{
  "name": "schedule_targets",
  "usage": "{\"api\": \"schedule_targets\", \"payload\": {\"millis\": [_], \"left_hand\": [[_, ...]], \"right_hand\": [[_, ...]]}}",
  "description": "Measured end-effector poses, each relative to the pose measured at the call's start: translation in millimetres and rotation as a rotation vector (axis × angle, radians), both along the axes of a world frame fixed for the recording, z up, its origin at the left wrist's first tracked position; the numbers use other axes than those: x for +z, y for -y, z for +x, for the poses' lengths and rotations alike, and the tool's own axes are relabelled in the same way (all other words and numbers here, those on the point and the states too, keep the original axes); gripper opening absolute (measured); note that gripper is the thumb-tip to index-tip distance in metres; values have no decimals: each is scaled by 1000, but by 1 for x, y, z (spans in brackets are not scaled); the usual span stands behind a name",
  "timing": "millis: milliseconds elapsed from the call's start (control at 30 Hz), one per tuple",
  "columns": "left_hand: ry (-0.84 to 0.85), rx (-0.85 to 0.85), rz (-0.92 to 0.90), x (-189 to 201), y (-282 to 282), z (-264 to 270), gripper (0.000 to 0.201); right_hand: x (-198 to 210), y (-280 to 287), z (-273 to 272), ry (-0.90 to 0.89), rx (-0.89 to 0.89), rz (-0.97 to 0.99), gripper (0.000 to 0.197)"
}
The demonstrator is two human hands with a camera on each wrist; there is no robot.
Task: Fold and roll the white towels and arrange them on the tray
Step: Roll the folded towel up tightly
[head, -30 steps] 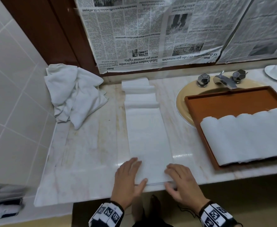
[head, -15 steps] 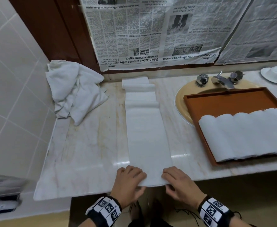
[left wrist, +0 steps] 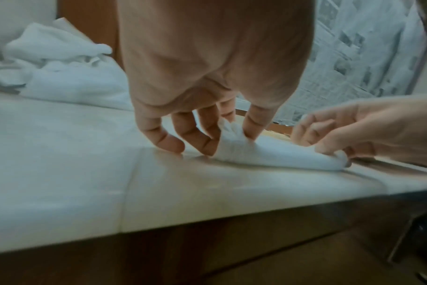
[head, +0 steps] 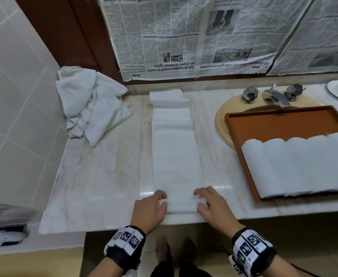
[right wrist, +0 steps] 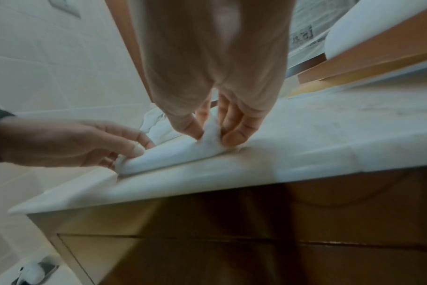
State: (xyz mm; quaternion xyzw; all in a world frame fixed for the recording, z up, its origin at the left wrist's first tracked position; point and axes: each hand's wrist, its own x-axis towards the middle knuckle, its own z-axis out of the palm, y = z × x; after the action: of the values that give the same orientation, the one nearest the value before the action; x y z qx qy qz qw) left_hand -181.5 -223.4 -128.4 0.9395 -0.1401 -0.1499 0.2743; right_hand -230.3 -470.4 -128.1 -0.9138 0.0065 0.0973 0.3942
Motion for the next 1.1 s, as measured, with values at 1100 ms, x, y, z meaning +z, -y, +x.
{"api": "schedule_targets", "payload": {"millis": [1100], "left_hand": [[-7, 71, -107, -2, -3, 25, 11]], "right_hand": [[-7, 6, 23, 304, 177, -353, 18]]}}
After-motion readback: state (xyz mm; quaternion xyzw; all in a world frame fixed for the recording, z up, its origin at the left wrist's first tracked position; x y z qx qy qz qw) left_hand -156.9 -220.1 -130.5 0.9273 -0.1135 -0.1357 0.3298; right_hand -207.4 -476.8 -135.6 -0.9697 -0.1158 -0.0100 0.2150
